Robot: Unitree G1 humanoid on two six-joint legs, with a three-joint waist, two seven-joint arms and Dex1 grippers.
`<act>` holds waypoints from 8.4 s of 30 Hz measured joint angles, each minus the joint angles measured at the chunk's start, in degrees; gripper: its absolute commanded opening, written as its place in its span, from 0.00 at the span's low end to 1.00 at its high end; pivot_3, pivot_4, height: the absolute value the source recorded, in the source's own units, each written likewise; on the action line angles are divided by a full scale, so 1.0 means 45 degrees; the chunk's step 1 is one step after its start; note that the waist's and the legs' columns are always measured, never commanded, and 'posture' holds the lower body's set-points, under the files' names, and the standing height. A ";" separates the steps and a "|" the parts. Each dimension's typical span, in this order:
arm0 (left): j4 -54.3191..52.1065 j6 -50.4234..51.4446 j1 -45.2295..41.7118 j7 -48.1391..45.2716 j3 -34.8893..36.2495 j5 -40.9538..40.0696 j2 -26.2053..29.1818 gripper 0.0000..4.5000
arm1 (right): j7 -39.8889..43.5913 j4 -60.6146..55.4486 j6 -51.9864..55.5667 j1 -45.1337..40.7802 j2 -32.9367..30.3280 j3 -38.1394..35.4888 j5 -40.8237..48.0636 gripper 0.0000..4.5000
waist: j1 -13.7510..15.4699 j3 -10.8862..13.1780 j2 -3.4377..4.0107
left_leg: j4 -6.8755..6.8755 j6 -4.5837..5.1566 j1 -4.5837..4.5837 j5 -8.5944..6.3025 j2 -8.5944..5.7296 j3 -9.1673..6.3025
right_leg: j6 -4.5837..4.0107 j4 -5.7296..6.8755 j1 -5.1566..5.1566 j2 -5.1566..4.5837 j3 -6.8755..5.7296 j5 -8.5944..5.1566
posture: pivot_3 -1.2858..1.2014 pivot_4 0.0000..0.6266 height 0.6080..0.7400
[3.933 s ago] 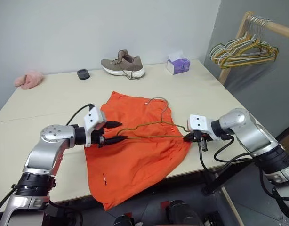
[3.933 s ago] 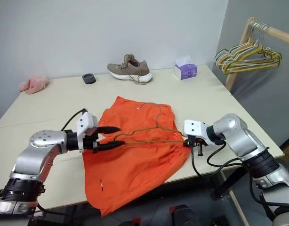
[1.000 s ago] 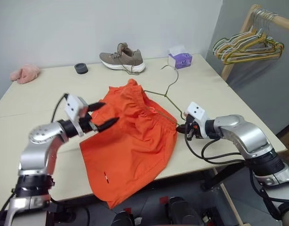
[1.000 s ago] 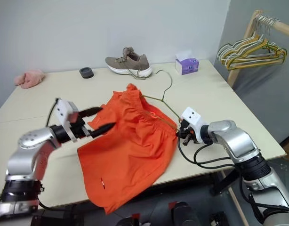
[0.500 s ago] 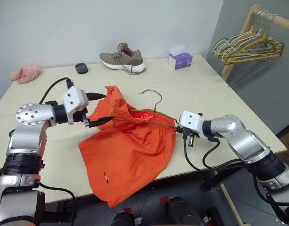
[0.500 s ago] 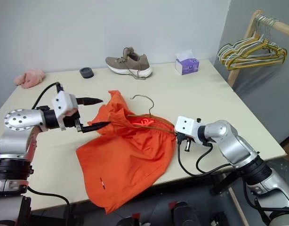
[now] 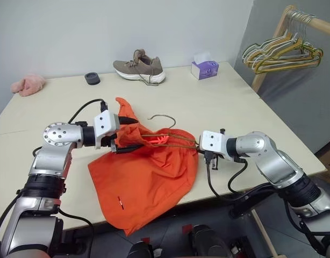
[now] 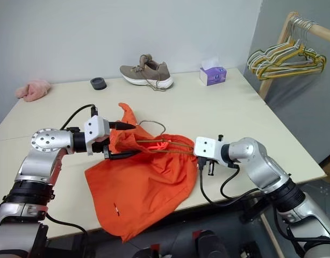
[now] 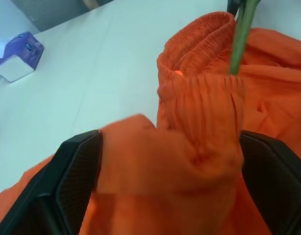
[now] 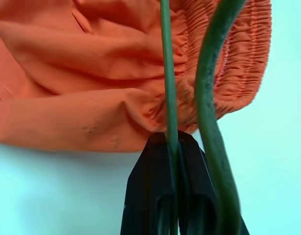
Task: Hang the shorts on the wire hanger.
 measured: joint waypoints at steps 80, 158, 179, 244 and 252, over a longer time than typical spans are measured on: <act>-0.2405 0.6826 0.2412 -0.1287 0.1943 -0.3932 0.1839 0.00 | -0.4626 -0.0137 0.5428 0.1440 0.3071 -0.4060 0.3920 0.01 | -0.0312 -0.0036 -0.0035 | 0.0037 0.0004 0.0029 0.0010 -0.0001 -0.0017 | -0.0004 0.0087 0.0007 0.0007 0.0009 0.0001 | 0.43 0.05 1.00; -0.0715 0.3044 0.1598 -0.0690 -0.0475 0.0024 0.0917 0.00 | -0.1732 -0.2106 0.4141 0.0008 -0.0489 -0.0269 0.2656 0.82 | -0.0420 -0.0034 -0.0032 | 0.0025 0.0007 0.0008 0.0008 0.0003 -0.0015 | 0.0004 0.0027 0.0003 0.0005 0.0001 0.0006 | 0.42 0.06 1.00; -0.1113 0.3090 0.1605 -0.0710 -0.0513 -0.0004 0.0902 0.00 | 0.1339 0.3788 0.0129 -0.2426 0.1926 0.1639 0.0489 0.01 | -0.0488 -0.0052 -0.0031 | 0.0033 0.0003 0.0006 0.0011 0.0000 -0.0023 | 0.0014 0.0040 0.0008 0.0000 -0.0003 0.0017 | 0.43 0.03 1.00; -0.7214 0.6986 0.1342 0.3454 0.0117 -0.5597 -0.4861 0.74 | -0.8490 -0.0133 0.9702 0.2284 -0.0039 -1.2643 0.2394 0.00 | -0.2090 -0.0067 0.0006 | 0.0175 0.0017 0.0041 -0.0001 -0.0024 0.0099 | 0.0048 -0.0007 0.0087 -0.0006 0.0141 0.0034 | 0.36 0.13 1.00; -0.7245 0.6883 0.1109 0.3866 -0.0109 -0.5581 -0.5438 0.74 | -1.0495 0.0188 0.9775 0.0350 0.0678 -1.3153 0.2232 0.00 | -0.2474 -0.0056 -0.0003 | 0.0141 0.0039 0.0140 -0.0015 -0.0040 0.0271 | 0.0100 -0.0062 0.0122 0.0000 0.0343 0.0059 | 0.36 0.12 1.00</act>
